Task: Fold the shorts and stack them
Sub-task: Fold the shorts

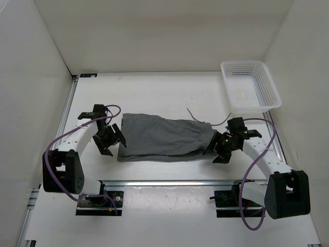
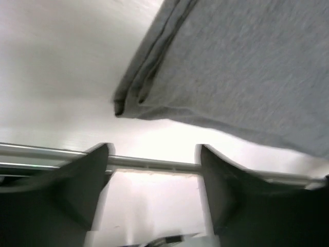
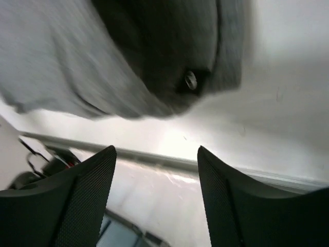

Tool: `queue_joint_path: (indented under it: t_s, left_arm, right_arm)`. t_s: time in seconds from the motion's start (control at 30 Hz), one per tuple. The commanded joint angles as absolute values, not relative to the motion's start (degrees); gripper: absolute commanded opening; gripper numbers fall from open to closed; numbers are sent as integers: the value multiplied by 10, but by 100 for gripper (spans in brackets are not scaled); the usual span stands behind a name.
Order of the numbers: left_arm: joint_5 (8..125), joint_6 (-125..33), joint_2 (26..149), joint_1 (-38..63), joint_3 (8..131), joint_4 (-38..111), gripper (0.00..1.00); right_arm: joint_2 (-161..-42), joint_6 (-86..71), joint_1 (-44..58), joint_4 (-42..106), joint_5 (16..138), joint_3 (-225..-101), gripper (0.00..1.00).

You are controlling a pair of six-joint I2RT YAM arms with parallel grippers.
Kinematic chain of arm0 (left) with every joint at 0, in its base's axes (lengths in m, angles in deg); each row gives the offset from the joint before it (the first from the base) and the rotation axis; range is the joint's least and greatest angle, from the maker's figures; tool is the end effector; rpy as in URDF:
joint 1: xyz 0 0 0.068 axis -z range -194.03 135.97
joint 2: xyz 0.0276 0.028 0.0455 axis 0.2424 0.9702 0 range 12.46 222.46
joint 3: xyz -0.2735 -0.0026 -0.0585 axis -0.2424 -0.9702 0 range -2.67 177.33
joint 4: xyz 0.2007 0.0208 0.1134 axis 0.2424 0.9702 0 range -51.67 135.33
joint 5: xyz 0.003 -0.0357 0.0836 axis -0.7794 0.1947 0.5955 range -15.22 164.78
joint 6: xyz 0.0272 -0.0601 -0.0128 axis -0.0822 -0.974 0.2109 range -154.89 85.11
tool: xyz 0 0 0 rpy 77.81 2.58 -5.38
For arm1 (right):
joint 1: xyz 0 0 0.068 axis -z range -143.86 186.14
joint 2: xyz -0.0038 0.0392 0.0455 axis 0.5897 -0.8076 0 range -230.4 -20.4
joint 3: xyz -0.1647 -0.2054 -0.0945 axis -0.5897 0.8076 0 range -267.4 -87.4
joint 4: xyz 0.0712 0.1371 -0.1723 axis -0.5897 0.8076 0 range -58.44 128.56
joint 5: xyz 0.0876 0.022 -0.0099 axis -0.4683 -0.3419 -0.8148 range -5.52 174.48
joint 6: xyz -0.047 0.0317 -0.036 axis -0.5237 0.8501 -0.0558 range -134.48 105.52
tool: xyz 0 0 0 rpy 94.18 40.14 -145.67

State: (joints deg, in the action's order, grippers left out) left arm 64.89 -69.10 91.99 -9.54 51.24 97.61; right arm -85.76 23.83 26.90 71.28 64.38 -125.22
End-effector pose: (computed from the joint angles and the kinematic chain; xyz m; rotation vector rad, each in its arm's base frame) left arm 0.1983 -0.0248 0.2158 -0.7836 3.0001 -0.2987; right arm 0.1662 0.0456 0.2002 0.6146 2.7737 0.6906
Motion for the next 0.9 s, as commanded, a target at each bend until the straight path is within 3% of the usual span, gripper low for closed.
queue_joint_path:
  t_s: [0.0, 0.2, 0.3, 0.33, 0.4, 0.5, 0.77, 0.87]
  left_arm:
    - [645, -696, 915, -102, 536, 948, 88]
    - [681, -691, 931, -102, 616, 973, 88]
    - [687, -685, 949, -102, 624, 973, 81]
    - [687, -685, 954, -102, 632, 967, 79]
    - [680, -685, 965, -96, 638, 967, 73]
    - [680, -691, 977, -82, 651, 955, 72]
    - [673, -691, 984, -82, 633, 949, 71]
    - [673, -691, 984, -82, 628, 949, 71]
  right_arm:
    - [-859, 221, 252, 728, 636, -1270, 70]
    - [-834, 215, 266, 766, 744, -1369, 65]
    - [-867, 220, 289, 749, 739, -1393, 52]
    - [-877, 227, 289, 740, 731, -1406, 43]
    - [-911, 227, 282, 705, 686, -1419, 37]
    - [-972, 227, 254, 698, 694, -1452, 28]
    - [-1054, 237, 231, 634, 756, -1315, 16]
    - [-1060, 243, 217, 626, 769, -1298, 16]
